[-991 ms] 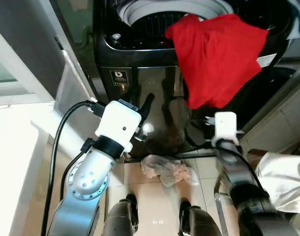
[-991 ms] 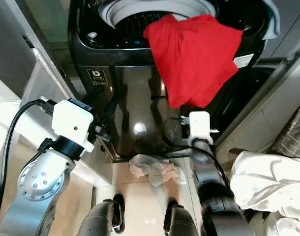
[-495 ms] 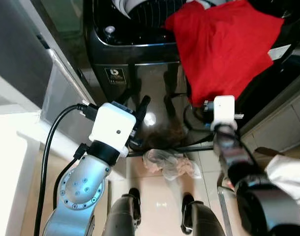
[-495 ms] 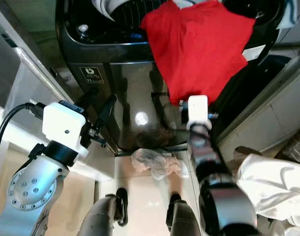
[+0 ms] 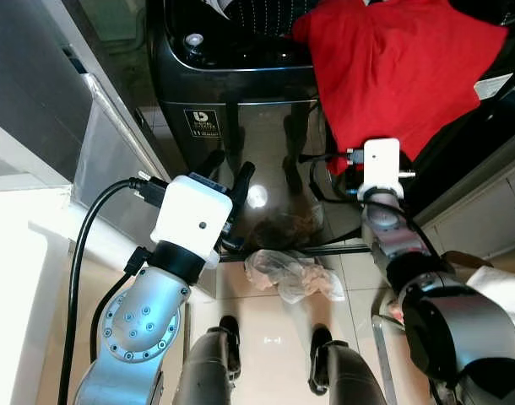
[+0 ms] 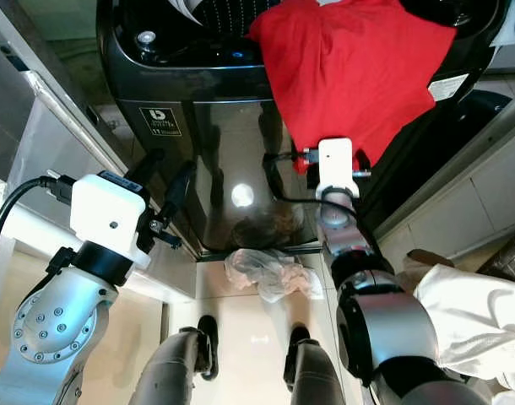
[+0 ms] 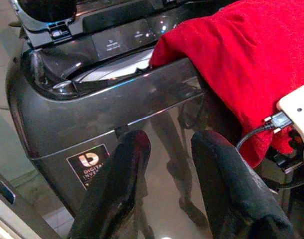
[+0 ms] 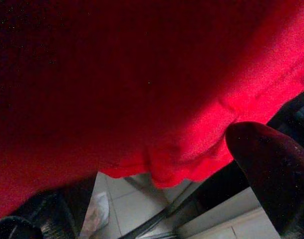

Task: Clothes washing

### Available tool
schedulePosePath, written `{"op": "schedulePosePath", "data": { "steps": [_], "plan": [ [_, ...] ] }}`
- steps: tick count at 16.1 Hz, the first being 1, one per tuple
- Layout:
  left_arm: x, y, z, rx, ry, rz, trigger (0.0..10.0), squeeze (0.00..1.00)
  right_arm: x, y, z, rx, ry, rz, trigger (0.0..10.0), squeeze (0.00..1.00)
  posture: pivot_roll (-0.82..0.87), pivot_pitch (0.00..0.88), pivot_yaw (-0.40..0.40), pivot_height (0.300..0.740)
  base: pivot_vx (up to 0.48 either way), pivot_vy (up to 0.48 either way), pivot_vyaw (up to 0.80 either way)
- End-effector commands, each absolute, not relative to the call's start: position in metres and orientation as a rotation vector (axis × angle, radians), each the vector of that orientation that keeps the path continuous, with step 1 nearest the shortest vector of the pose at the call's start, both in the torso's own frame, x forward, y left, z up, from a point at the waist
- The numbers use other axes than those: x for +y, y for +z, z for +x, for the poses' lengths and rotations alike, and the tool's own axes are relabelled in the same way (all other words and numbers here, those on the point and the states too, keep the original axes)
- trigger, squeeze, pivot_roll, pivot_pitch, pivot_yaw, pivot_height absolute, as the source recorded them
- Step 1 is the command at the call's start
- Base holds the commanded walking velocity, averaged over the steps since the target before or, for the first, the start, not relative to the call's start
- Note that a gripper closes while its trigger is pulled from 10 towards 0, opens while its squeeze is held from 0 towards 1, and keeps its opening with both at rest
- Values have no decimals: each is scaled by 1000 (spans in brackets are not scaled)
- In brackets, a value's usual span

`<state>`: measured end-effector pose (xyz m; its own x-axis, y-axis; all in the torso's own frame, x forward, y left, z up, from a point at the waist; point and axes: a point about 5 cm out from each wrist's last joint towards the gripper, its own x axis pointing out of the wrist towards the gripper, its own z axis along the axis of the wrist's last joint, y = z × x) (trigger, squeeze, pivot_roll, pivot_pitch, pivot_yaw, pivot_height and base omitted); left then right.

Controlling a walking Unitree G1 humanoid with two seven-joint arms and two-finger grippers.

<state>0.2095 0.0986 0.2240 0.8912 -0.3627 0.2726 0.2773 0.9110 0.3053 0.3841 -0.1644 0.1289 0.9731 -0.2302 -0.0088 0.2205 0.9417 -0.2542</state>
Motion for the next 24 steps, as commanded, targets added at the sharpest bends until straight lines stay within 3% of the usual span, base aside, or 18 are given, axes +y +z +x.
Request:
{"op": "schedulePosePath", "data": {
  "steps": [1, 4, 5, 12, 19, 24],
  "plan": [
    [99, 228, 205, -345, -328, 264, 10000, 0, -162, 125, 384, 72, -231, -241, 10000, 0, 254, 371, 59, 736, 0, 0, 0],
    [98, 229, 204, -349, -330, 267, 10000, 0, -165, 129, 387, 93, -254, -211, 10000, 0, 265, 376, 63, 736, 0, 0, 0],
    [98, 229, 204, -349, -329, 268, 10000, 0, -163, 131, 388, 95, -244, -196, 0, 0, 265, 376, 63, 736, 0, 0, 0],
    [95, 230, 202, -356, -337, 266, 10000, 0, -149, 137, 394, 119, -172, -106, 0, 0, 270, 389, 65, 736, 0, 0, 0],
    [94, 230, 201, -356, -339, 266, 10000, 0, -125, 179, 407, -41, -78, -140, 0, 0, 258, 398, 62, 736, 0, 0, 0],
    [93, 229, 204, -355, -346, 266, 10000, 0, -110, 206, 412, -133, -43, -60, 0, 0, 252, 390, 65, 736, 0, 0, 0]
  ]
}}
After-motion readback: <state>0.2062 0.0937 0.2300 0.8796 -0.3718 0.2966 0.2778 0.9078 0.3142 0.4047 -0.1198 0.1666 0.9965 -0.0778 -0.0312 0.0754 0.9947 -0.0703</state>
